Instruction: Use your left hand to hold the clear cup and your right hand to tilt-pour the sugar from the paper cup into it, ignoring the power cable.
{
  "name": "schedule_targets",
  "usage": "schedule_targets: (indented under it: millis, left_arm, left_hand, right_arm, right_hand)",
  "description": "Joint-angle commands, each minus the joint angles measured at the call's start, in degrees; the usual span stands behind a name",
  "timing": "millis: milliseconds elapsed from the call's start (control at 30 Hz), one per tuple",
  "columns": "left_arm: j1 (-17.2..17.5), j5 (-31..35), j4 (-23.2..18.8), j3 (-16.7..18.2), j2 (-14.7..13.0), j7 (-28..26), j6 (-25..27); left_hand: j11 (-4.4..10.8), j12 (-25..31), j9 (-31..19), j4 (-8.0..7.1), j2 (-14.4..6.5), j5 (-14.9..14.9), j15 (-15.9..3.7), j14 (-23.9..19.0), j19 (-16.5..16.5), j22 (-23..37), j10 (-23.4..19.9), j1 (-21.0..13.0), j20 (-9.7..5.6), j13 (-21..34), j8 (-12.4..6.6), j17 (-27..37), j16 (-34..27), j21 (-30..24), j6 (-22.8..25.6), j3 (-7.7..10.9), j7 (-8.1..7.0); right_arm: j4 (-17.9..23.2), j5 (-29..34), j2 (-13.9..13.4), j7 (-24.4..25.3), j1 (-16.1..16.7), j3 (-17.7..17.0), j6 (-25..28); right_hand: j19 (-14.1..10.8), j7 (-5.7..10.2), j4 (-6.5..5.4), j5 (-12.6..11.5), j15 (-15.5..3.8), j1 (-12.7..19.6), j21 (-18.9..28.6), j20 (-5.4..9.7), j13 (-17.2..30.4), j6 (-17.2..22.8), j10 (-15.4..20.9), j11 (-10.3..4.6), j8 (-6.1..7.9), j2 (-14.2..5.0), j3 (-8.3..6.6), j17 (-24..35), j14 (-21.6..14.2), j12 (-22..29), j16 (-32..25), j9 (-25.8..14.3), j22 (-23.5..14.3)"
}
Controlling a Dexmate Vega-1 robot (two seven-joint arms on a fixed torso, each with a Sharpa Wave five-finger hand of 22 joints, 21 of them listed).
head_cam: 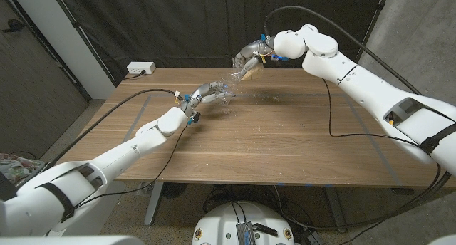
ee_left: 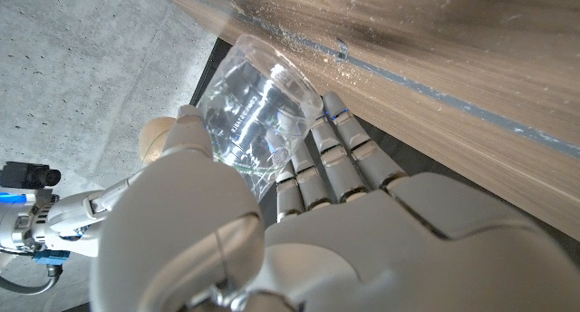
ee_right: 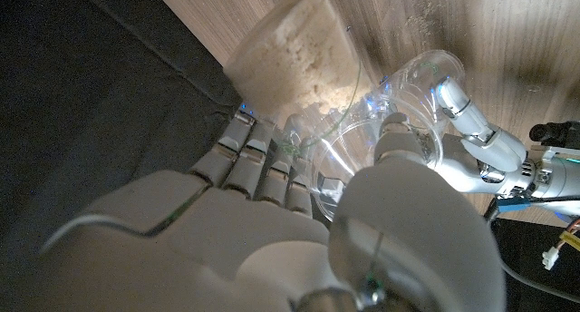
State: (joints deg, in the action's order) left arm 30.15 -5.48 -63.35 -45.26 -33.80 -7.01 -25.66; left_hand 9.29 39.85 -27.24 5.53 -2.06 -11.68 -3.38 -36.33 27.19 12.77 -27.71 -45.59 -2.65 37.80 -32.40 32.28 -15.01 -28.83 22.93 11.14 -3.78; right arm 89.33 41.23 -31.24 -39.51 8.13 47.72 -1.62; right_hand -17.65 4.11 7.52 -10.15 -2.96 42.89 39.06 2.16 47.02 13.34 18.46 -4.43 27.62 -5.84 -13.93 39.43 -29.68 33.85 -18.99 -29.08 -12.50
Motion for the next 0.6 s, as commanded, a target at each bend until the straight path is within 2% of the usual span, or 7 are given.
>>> schedule_targets:
  millis: [33,333,600]
  left_arm:
    - [-2.0,0.9,4.6,-0.7,2.0,0.6,-2.0]
    - [-4.0,1.2,10.5,-1.5,4.6,2.0,-5.5]
    - [-4.4,0.9,11.9,-1.7,5.5,3.4,-6.6]
  left_hand:
    - [0.10,0.3,-0.1,0.37,-0.5,-0.1,-6.99,-0.7,0.0,0.2,-0.6,-0.6,-3.20,0.3,-0.37,0.2,0.2,-0.3,0.4,0.06,-0.13]
    - [0.16,0.3,-0.2,0.50,-0.7,-0.1,-7.04,-0.8,0.0,0.1,-0.6,-0.9,-3.32,0.4,-0.47,0.3,0.2,-0.4,0.5,0.15,-0.34]
    - [0.13,0.4,-0.2,0.52,-0.7,-0.1,-7.04,-0.9,0.0,0.1,-0.7,-1.0,-3.35,0.5,-0.50,0.3,0.3,-0.5,0.5,0.11,-0.19]
  right_arm:
    - [0.7,2.4,0.4,-0.6,0.0,0.0,-0.1]
    - [1.5,5.2,1.0,-1.6,-0.2,0.8,0.6]
    - [0.7,7.2,1.8,-2.2,-0.6,1.5,0.7]
  right_hand:
    - [0.1,0.63,0.03,-0.2,-10.23,-0.1,0.1,6.58,0.2,0.8,0.7,-0.25,0.40,-0.35,-0.47,0.1,-0.6,-0.1,0.2,-0.3,-0.1]
    - [0.2,0.67,0.10,-0.2,-10.28,0.0,0.2,6.58,0.3,1.1,0.9,-0.29,0.40,-0.40,-0.58,0.1,-0.6,-0.2,0.2,-0.3,0.0]
    - [0.2,0.69,0.16,-0.3,-10.28,0.1,0.2,6.57,0.4,1.2,0.9,-0.38,0.32,-0.51,-0.69,0.2,-0.7,-0.3,0.2,-0.3,0.1]
